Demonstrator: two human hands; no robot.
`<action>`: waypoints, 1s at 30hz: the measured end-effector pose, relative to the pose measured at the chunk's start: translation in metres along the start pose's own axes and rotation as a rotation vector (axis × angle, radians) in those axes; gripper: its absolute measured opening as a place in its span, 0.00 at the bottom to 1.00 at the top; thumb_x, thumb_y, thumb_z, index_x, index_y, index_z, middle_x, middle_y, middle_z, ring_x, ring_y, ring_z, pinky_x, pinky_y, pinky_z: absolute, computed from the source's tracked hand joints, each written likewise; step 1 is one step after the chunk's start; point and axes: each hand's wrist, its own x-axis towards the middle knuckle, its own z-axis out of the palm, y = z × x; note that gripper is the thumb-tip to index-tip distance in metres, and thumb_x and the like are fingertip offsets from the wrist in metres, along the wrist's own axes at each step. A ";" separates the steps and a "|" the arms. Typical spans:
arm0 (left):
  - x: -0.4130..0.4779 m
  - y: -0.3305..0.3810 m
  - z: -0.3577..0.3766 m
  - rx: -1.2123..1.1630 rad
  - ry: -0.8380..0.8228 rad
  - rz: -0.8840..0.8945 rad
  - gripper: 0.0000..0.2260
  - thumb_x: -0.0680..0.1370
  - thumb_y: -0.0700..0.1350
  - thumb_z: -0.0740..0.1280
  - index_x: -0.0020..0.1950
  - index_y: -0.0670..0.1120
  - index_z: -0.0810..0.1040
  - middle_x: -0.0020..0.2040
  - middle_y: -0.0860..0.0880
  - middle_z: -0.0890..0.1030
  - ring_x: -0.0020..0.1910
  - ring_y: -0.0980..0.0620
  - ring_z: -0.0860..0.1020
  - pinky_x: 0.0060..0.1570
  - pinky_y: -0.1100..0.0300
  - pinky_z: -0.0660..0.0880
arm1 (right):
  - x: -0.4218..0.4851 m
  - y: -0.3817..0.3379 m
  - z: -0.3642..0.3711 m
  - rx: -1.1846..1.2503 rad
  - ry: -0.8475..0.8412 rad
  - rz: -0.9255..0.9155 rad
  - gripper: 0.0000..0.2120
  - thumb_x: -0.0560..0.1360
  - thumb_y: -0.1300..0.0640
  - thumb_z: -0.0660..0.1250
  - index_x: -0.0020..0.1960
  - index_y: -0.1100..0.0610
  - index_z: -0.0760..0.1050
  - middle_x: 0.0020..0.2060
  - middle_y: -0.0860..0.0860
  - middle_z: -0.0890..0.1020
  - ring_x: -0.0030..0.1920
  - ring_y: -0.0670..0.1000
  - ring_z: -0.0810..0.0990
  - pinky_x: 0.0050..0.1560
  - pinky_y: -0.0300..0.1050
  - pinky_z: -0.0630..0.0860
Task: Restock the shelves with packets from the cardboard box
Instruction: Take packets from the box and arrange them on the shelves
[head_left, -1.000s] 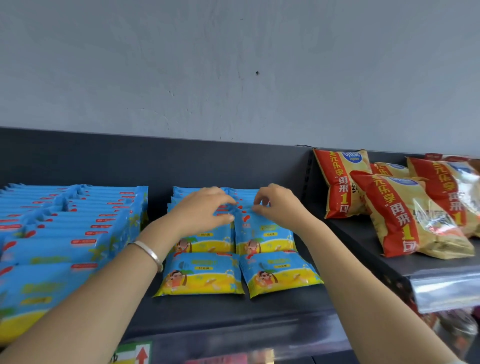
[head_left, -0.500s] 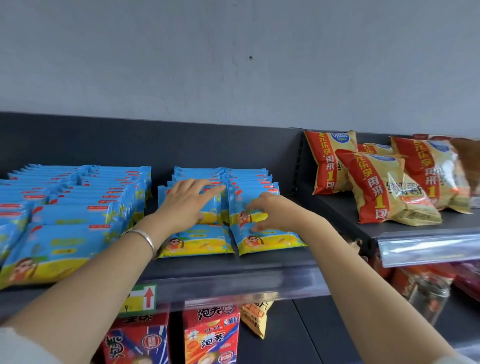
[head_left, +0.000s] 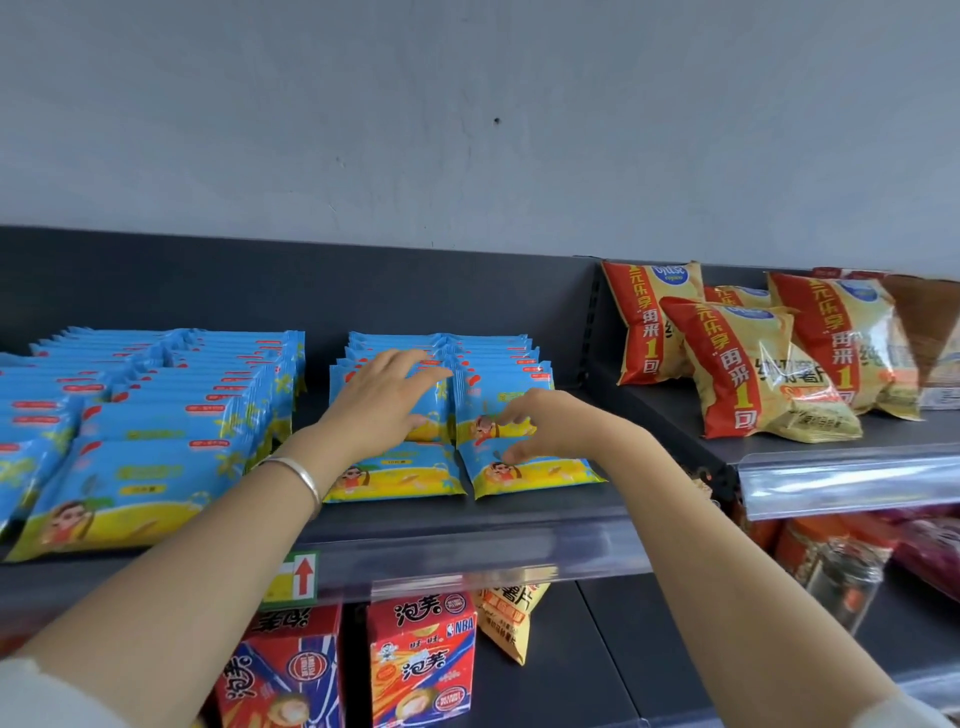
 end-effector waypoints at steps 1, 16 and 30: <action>-0.004 0.003 -0.005 -0.026 -0.014 -0.012 0.22 0.79 0.50 0.63 0.72 0.55 0.64 0.71 0.52 0.63 0.70 0.50 0.60 0.69 0.53 0.59 | -0.002 0.001 -0.002 0.010 -0.037 0.007 0.27 0.72 0.48 0.72 0.68 0.52 0.70 0.64 0.50 0.73 0.64 0.52 0.72 0.64 0.47 0.68; -0.025 0.009 -0.018 -0.130 -0.590 -0.225 0.35 0.73 0.64 0.64 0.74 0.49 0.58 0.72 0.46 0.62 0.70 0.45 0.60 0.68 0.51 0.63 | -0.003 -0.004 -0.004 -0.165 -0.182 0.080 0.36 0.70 0.40 0.71 0.71 0.53 0.61 0.65 0.53 0.67 0.63 0.56 0.69 0.62 0.51 0.69; -0.013 0.002 0.009 0.144 0.131 -0.190 0.23 0.77 0.51 0.65 0.70 0.52 0.62 0.65 0.51 0.67 0.67 0.46 0.62 0.62 0.44 0.65 | 0.028 0.001 0.009 -0.326 0.386 -0.047 0.21 0.77 0.50 0.64 0.68 0.47 0.64 0.62 0.49 0.71 0.67 0.56 0.65 0.71 0.63 0.52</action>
